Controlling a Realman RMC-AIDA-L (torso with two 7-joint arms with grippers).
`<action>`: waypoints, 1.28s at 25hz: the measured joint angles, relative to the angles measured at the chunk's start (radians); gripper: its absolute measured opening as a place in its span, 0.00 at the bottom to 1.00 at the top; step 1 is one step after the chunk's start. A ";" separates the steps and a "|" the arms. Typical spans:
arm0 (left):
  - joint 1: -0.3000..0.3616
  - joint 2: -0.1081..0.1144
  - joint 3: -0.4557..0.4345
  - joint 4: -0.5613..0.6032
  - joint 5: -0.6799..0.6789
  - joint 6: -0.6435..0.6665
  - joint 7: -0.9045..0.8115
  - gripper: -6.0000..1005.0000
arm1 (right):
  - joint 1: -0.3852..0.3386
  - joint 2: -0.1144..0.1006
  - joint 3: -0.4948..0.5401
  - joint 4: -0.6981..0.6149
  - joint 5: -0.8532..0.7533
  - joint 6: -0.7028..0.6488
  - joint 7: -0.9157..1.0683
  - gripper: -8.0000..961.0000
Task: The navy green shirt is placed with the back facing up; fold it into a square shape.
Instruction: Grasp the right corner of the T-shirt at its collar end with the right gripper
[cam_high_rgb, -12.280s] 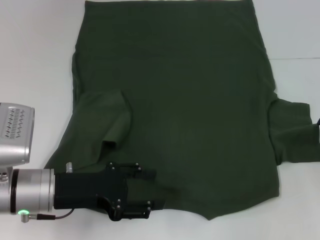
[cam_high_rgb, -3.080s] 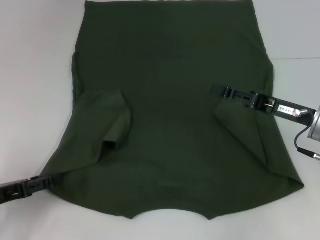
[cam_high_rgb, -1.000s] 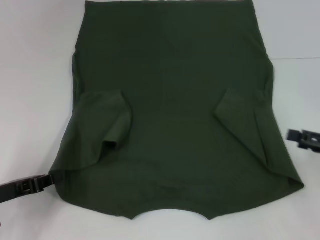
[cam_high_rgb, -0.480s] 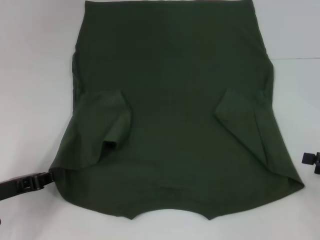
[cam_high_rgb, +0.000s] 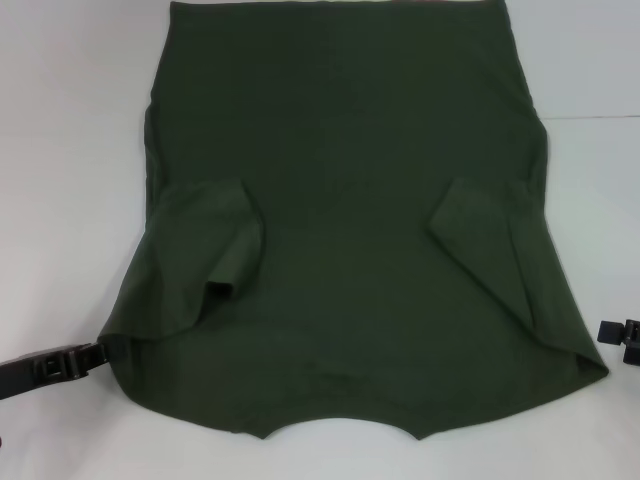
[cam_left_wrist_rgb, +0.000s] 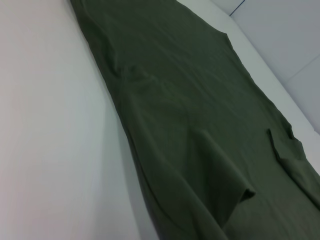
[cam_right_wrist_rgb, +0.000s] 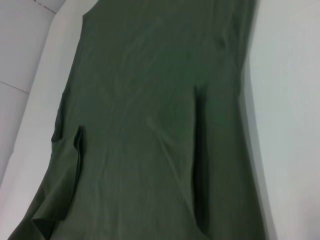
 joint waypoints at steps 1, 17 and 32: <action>0.000 0.000 0.001 0.000 0.000 0.000 0.000 0.03 | -0.001 0.000 -0.001 0.002 0.000 0.000 0.000 0.92; -0.002 -0.005 -0.001 0.000 0.000 -0.002 0.002 0.03 | 0.015 0.011 -0.007 0.015 -0.028 0.006 -0.002 0.92; -0.002 -0.004 0.001 0.000 0.000 -0.002 0.003 0.03 | 0.017 0.019 -0.007 0.016 -0.029 0.010 -0.003 0.92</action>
